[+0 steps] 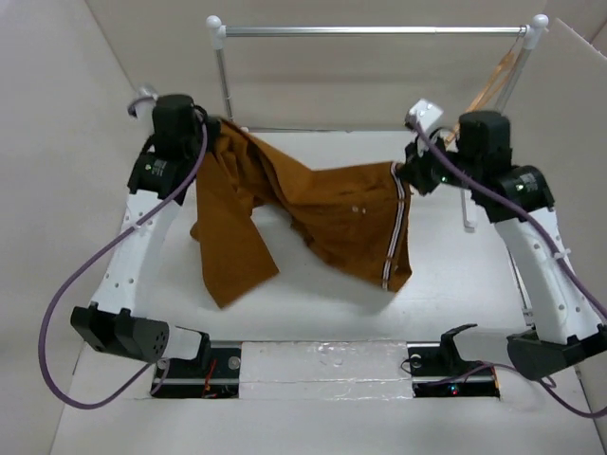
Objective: Place the trousers on the hanger
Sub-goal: Flatten out the trousers at the center of the board.
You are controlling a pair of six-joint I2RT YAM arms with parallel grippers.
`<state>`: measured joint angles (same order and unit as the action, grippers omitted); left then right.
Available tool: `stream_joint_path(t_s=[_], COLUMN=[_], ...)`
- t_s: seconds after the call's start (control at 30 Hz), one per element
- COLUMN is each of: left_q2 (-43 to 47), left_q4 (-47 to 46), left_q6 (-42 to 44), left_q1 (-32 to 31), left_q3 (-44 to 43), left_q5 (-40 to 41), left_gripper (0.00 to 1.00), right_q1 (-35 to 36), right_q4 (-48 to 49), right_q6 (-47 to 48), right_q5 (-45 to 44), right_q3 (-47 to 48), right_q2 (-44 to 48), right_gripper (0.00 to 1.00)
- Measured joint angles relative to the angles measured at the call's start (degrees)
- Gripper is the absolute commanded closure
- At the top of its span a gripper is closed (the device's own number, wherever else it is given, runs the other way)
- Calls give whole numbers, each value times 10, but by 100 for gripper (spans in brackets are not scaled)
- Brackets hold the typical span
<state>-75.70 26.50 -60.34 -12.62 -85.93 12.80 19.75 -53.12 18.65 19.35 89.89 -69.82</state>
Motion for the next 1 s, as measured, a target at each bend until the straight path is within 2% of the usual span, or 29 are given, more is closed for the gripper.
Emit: stream_joint_path(t_s=[0.1, 0.17, 0.23, 0.3, 0.33, 0.37, 0.4, 0.43, 0.47, 0.5, 0.53, 0.6, 0.63, 0.67, 0.73, 0.77, 0.9, 1.0], left_q2=[-24, 7, 59, 125, 154, 175, 204, 228, 247, 267, 277, 290, 296, 305, 326, 336, 340, 290], left_q4=[-17, -21, -28, -28, -24, -11, -10, 3, 40, 42, 57, 81, 97, 107, 108, 105, 73, 17], left_q6=[51, 73, 85, 89, 89, 89, 86, 82, 73, 72, 71, 65, 62, 61, 67, 75, 122, 171], left_q1=[0, 9, 21, 30, 32, 34, 34, 34, 33, 33, 33, 34, 34, 34, 34, 34, 26, 11], left_q3=[-135, -148, -105, -26, 20, 55, 97, 137, 170, 204, 225, 256, 262, 263, 263, 262, 251, 254], left_q5=[37, 62, 90, 122, 137, 148, 159, 168, 179, 179, 187, 201, 208, 214, 219, 217, 156, 51], left_gripper=[100, 100, 100, 100, 100, 100, 100, 100, 66, 66, 51, 28, 26, 26, 40, 43, 44, 45], right_q1=[-2, 4, 23, 59, 63, 96, 111, 121, 129, 134, 134, 129, 124, 116, 86, 66, -26, -91], right_q4=[9, 19, 35, 52, 51, 45, 37, 26, 14, -4, -23, -53, -53, -46, -14, 10, 134, 231], right_q6=[0, -2, -8, -18, -21, -26, -34, -44, -52, -59, -70, -87, -90, -95, -102, -106, -125, -152], right_q5=[17, 38, 67, 93, 115, 119, 126, 127, 125, 121, 112, 91, 86, 78, 63, 56, 49, 50], right_q3=[143, 162, 103, -18, -32, -171, -246, -307, -370, -427, -466, -493, -490, -483, -470, -468, -484, -510], right_q2=[-36, -8, 52, 135, 144, 211, 233, 244, 247, 242, 236, 241, 248, 253, 251, 245, 165, 90], right_gripper=[100, 100, 100, 100, 95, 95, 71, 55, 30, 30, 25, 22, 22, 22, 22, 22, 22, 18])
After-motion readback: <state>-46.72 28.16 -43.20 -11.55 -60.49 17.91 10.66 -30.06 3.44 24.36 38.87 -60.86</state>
